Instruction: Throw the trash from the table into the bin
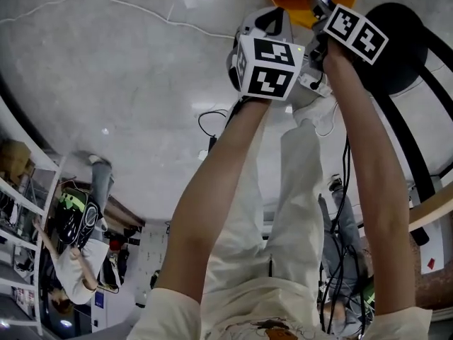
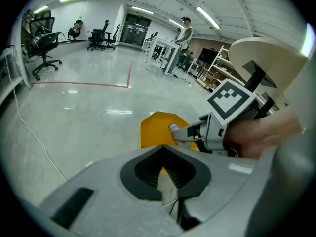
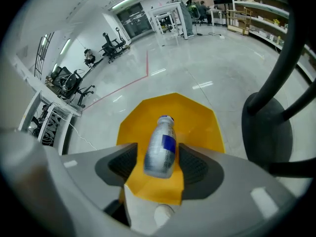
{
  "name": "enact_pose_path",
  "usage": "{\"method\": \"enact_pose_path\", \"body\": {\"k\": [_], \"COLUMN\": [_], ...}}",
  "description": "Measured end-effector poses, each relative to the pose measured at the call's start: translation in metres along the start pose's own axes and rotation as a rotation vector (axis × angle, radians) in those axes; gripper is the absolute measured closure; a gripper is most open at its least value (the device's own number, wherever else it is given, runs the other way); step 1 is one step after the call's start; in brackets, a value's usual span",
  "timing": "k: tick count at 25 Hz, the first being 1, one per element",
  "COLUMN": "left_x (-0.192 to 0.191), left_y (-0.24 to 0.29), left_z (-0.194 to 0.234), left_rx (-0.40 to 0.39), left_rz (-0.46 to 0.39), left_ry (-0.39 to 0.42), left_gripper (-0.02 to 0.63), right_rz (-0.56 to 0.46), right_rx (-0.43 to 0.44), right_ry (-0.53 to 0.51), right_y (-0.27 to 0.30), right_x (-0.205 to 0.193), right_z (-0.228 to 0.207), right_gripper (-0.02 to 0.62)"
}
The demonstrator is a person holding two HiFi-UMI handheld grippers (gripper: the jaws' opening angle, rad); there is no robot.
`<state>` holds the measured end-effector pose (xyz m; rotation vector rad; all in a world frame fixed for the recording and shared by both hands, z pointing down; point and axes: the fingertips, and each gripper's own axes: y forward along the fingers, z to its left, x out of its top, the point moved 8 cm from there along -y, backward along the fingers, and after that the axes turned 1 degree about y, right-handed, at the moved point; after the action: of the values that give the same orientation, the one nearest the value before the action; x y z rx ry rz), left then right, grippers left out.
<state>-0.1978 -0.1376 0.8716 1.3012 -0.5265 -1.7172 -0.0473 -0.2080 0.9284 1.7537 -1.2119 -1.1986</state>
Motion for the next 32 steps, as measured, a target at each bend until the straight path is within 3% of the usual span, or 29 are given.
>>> {"method": "enact_pose_path", "body": {"k": [2,4,13,16,21,23,28,32], "left_x": [0.001,0.003,0.041,0.055,0.077,0.084,0.085,0.093], "left_y": [0.001,-0.001,-0.066,-0.093,-0.154,-0.178,-0.242,-0.294], "left_z": [-0.001,-0.003,-0.040,-0.049,-0.063,-0.075,-0.122,-0.165], "left_rx": [-0.001,-0.002,-0.002,0.010,0.049,0.061,0.064,0.075], "left_rz": [0.000,0.001,-0.043,-0.077,-0.134,-0.166,-0.188,-0.237], "left_ry": [0.010,0.016,0.031,0.034,-0.042,-0.053,-0.030,-0.022], "left_gripper": [0.600,0.600,0.600,0.600,0.600,0.600,0.600,0.600], "right_rz": [0.010,0.006,-0.002,-0.017,-0.019,-0.034,-0.018,-0.024], "right_rx": [0.005,0.009,-0.008,0.018,0.062,0.093,0.211,0.361], "right_ry": [0.009,0.018,0.004,0.038,0.150,0.138,0.041,-0.019], "right_y": [0.001,-0.006,-0.101,-0.132,-0.196,-0.222,-0.299,-0.368], "right_x": [0.001,0.001,-0.010,-0.012,-0.013,-0.009,-0.020,-0.020], "right_z": [0.001,0.003,0.021,0.031,0.044,0.050,0.078,0.103], "right_gripper": [0.209,0.209,0.311,0.339,0.434,0.477,0.512,0.537]}}
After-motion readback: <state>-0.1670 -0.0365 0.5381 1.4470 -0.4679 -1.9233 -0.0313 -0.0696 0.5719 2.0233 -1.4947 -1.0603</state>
